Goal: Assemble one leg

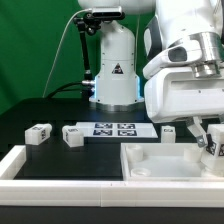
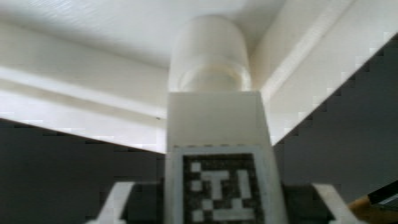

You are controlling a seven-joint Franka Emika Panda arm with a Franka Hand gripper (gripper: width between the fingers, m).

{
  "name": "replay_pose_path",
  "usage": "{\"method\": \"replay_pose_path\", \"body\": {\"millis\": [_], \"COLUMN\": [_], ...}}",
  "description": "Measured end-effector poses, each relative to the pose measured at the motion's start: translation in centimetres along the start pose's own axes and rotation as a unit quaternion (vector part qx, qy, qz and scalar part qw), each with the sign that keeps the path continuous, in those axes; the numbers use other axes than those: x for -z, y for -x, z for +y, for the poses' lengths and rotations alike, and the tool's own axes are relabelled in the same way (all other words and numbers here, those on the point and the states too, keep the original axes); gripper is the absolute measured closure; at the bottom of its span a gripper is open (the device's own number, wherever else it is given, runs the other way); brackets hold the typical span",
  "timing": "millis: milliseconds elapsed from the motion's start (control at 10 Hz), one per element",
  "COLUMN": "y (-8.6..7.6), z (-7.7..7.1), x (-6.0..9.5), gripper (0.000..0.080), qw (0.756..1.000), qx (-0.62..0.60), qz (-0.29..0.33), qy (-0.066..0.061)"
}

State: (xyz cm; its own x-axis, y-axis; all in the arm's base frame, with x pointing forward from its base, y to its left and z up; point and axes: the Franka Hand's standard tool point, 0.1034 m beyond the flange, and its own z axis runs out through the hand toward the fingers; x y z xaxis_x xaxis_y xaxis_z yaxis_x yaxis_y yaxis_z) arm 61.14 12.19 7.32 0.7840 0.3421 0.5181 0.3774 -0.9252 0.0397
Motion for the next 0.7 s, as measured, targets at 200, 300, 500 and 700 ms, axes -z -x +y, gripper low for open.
{"method": "replay_pose_path", "body": {"millis": [200, 300, 500, 700], "y": [0.01, 0.01, 0.01, 0.01], "z": [0.08, 0.07, 0.07, 0.07], "x": [0.03, 0.03, 0.02, 0.02], "gripper": [0.0508, 0.0502, 0.0299, 0.0164], "qw": [1.0, 1.0, 1.0, 1.0], "qx": [0.0, 0.0, 0.0, 0.0], "qz": [0.001, 0.001, 0.001, 0.001], "qy": [0.001, 0.001, 0.001, 0.001]}}
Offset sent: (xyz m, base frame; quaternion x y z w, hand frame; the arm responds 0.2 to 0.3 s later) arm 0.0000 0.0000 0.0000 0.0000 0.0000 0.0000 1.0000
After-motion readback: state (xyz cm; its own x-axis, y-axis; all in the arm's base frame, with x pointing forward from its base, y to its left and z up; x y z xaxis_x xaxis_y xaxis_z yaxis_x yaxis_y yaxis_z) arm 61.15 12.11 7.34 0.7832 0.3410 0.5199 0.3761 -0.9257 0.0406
